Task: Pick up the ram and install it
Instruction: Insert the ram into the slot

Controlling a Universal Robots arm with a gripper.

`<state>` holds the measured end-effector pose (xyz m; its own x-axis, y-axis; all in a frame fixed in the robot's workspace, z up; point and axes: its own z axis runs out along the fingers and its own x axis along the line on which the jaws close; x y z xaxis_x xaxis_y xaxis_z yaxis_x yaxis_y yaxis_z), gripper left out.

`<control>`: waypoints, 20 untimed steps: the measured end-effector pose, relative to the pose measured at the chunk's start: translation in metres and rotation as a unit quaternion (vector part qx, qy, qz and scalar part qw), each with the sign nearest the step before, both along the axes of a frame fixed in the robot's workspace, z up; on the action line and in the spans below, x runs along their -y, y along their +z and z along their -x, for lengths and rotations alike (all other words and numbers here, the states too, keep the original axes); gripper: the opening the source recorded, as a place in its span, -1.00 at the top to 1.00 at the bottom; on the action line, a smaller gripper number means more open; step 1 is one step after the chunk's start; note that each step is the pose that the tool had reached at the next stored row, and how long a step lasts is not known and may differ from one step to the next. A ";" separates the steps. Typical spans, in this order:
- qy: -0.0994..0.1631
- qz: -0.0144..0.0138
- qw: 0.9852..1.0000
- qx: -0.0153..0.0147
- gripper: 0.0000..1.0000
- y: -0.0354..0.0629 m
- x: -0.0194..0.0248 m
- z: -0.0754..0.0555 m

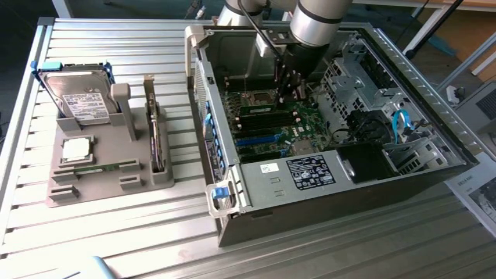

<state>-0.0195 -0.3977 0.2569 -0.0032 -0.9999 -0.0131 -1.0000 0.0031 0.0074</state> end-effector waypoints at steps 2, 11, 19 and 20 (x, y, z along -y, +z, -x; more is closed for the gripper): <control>0.000 0.000 1.000 0.000 0.76 0.0000 0.0000 0.000; 0.000 0.000 1.000 0.000 0.76 -0.0001 0.0001 -0.008; 0.000 0.000 1.000 0.000 0.76 -0.0001 0.0042 -0.012; 0.000 0.000 1.000 0.000 0.76 -0.0001 0.0062 -0.012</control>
<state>-0.0076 -0.4039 0.2568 -0.0033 -0.9999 -0.0133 -1.0000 0.0032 0.0074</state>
